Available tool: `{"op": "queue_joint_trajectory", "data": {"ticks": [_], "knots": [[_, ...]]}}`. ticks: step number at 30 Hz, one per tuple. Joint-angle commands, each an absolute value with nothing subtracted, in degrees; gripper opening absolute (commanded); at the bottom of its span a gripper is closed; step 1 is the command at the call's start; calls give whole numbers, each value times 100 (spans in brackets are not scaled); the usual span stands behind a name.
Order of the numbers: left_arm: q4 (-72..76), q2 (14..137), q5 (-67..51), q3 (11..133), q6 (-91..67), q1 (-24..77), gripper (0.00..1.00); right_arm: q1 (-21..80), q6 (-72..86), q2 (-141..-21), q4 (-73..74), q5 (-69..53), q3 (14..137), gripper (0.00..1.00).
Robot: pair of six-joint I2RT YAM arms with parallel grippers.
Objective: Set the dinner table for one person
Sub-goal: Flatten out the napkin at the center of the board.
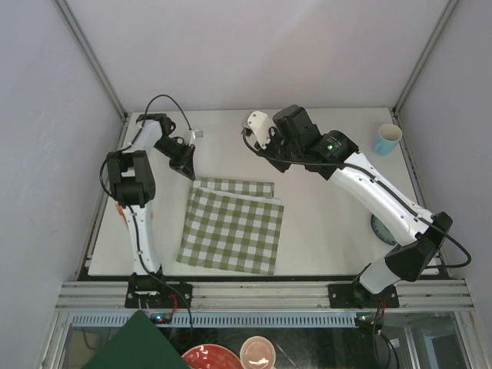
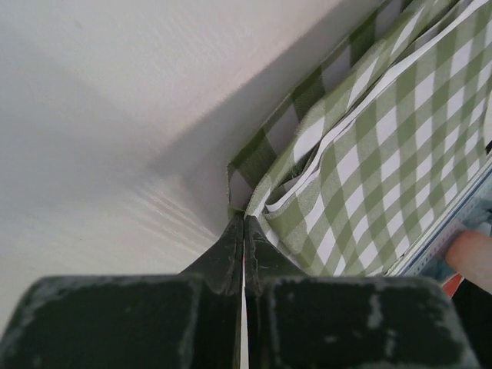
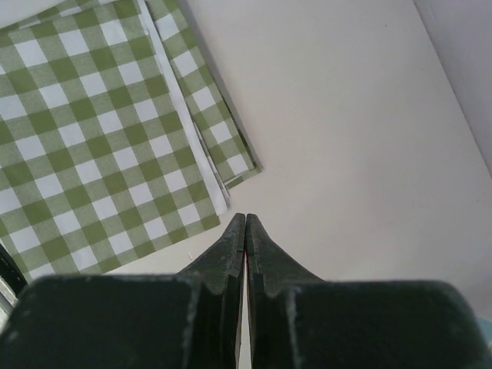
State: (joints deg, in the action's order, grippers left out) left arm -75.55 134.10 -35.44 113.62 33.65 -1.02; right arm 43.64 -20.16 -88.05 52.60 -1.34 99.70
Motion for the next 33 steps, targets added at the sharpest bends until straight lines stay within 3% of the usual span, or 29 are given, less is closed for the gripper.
{"op": "queue_joint_trajectory", "data": {"ticks": [1,6,12,17,24,33], "knots": [[-7061,12586,-4061,11553,2910,-87,0,4322,-1922,-8665,4799,-163,9718,0],[-6593,12033,-4209,12012,2392,-78,0,4324,-2024,-8780,4555,-496,9292,1],[-6469,11910,-4559,12741,1890,-79,0,4236,-2190,-9281,4274,-1050,8776,23],[-6351,11816,-4888,12649,1689,-49,0,4232,-2222,-9889,3893,-1310,8614,35],[-6280,11394,-5124,12570,1417,0,0,4323,-2229,-10564,4151,-1241,9132,36],[-5218,10660,-5439,13235,-43,4,0,4292,-2028,-10459,3983,-895,9056,34]]}}
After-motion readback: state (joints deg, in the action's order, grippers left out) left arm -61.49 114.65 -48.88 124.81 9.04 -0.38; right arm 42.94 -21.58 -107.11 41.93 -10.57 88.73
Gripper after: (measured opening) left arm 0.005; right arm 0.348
